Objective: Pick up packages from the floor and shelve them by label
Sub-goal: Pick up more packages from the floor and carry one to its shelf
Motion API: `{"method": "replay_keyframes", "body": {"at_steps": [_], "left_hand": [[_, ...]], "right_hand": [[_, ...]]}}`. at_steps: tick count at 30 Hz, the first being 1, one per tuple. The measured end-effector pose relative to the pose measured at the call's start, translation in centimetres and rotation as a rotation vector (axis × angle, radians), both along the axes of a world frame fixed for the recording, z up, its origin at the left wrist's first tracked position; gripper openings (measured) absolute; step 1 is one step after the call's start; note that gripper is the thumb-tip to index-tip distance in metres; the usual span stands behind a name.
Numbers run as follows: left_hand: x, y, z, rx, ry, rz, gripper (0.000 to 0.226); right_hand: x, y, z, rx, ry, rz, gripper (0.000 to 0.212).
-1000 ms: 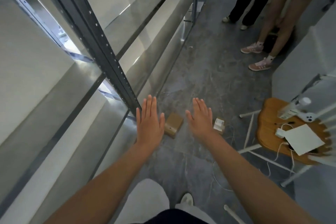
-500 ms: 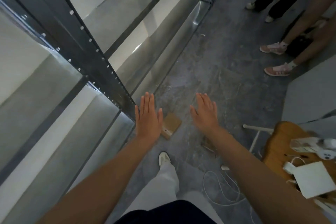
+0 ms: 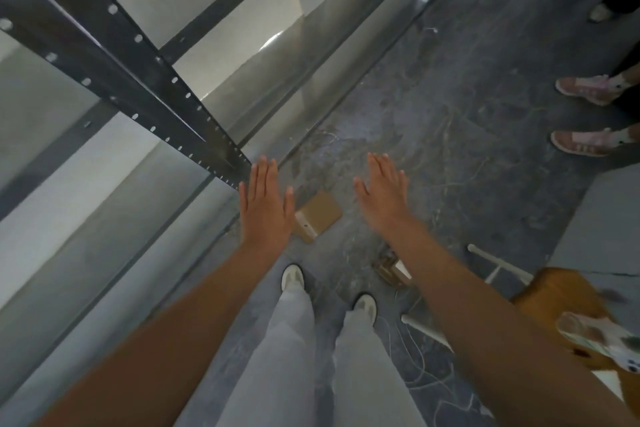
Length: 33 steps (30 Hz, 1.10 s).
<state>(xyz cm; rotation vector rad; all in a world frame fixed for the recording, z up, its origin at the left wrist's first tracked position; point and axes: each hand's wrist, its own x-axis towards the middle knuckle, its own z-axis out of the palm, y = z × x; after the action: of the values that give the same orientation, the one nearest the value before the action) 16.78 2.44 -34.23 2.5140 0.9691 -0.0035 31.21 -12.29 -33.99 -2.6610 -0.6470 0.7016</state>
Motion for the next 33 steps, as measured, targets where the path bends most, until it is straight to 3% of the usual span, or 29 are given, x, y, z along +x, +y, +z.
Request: {"method": "replay_keyframes", "body": {"at_steps": [7, 17, 22, 33], "left_hand": [[-1.9, -2.4, -8.7, -0.123, 0.044, 0.196, 0.057], [-2.7, 0.6, -28.8, -0.6, 0.074, 0.509, 0.049], [-3.0, 5.1, -40.3, -0.82, 0.226, 0.556, 0.016], [-1.9, 8.0, -58.7, -1.171, 0.07, 0.612, 0.023]], "right_hand": [[1.1, -0.9, -9.8, -0.024, 0.037, 0.075, 0.058], [1.7, 1.0, -30.4, -0.038, 0.129, 0.036, 0.056], [3.1, 4.3, -41.5, 0.019, 0.212, -0.042, 0.053], [6.2, 8.9, -58.5, 0.012, 0.458, -0.084, 0.058]]}}
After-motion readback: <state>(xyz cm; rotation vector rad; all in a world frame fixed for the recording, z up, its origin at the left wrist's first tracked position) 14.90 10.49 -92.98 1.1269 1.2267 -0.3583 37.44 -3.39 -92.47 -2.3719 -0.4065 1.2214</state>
